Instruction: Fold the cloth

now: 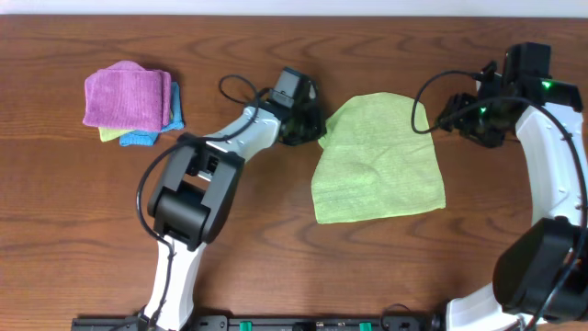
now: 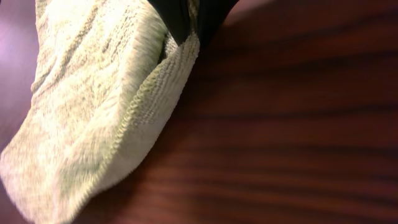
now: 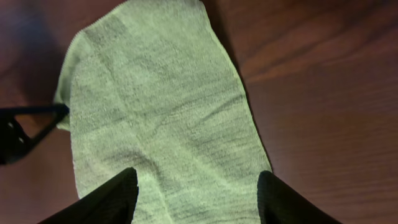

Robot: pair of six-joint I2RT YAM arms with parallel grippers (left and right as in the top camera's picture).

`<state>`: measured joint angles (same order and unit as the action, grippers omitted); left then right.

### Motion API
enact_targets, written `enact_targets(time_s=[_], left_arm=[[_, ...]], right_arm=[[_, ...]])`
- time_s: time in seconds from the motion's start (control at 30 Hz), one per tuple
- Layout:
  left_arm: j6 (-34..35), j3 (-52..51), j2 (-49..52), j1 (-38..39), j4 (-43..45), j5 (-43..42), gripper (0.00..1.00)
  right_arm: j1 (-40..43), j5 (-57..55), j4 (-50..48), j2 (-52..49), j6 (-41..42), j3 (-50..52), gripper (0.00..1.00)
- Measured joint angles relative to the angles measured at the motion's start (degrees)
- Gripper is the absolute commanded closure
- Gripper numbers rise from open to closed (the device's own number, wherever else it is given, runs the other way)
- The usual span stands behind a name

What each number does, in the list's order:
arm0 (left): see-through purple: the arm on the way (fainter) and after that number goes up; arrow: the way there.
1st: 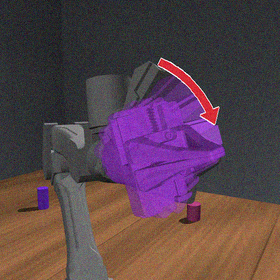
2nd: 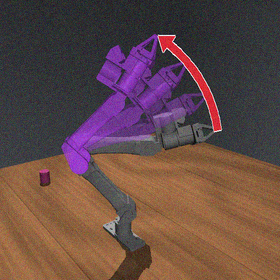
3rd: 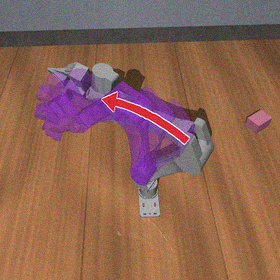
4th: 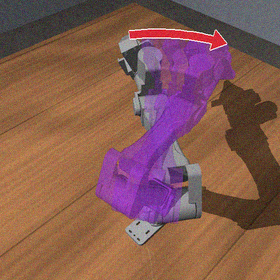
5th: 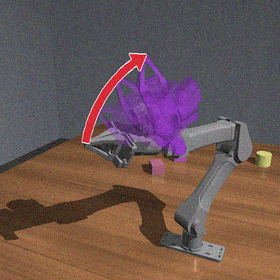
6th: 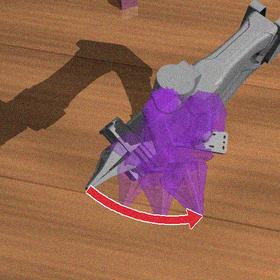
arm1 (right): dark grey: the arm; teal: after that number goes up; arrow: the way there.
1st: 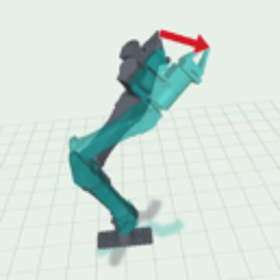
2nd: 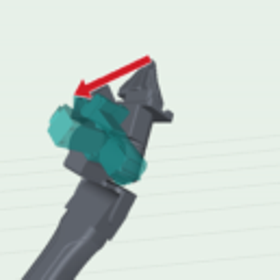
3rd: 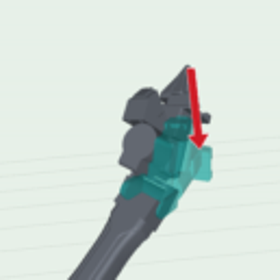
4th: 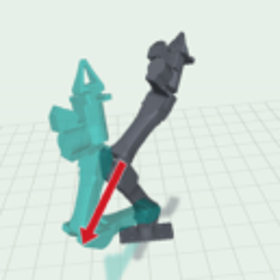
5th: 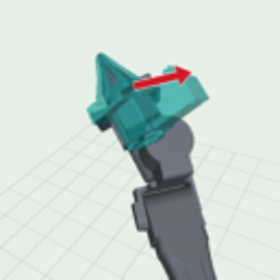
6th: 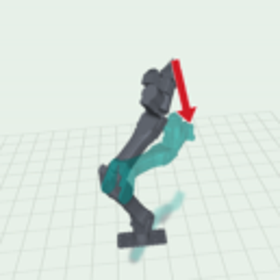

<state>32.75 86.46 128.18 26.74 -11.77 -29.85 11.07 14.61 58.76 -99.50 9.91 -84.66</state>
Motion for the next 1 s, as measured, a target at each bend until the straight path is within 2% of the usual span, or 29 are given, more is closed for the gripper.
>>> enact_targets(time_s=[0.23, 0.5, 0.9, 0.97, 1.0], left_arm=[[-0.17, 0.31, 0.0, -2.89, -0.09, -1.27, 0.94], [-1.81, 2.23, 0.04, -5.4, -0.22, -1.29, 0.94], [-3.34, 2.23, 0.09, -13.22, -0.11, -0.92, 0.93], [-4.02, 2.23, 0.09, -13.99, -0.02, -0.61, 0.85], [-4.46, 2.25, 0.09, -14.32, 0.02, -0.52, 0.73]], right_arm=[[-1.31, -0.04, 1.75, 0.02, -1.38, 1.03, 0.45], [-6.08, -0.02, -0.9, 0.02, -1.66, 8.7, 0.46], [-8.94, -0.02, -2.1, 0.02, -1.66, 9.09, 0.46], [-9.49, -0.02, -2.12, 0.02, -1.68, 9.09, 0.46], [-9.66, 0.0, -2.12, 0.02, -1.68, 9.09, 0.45]])
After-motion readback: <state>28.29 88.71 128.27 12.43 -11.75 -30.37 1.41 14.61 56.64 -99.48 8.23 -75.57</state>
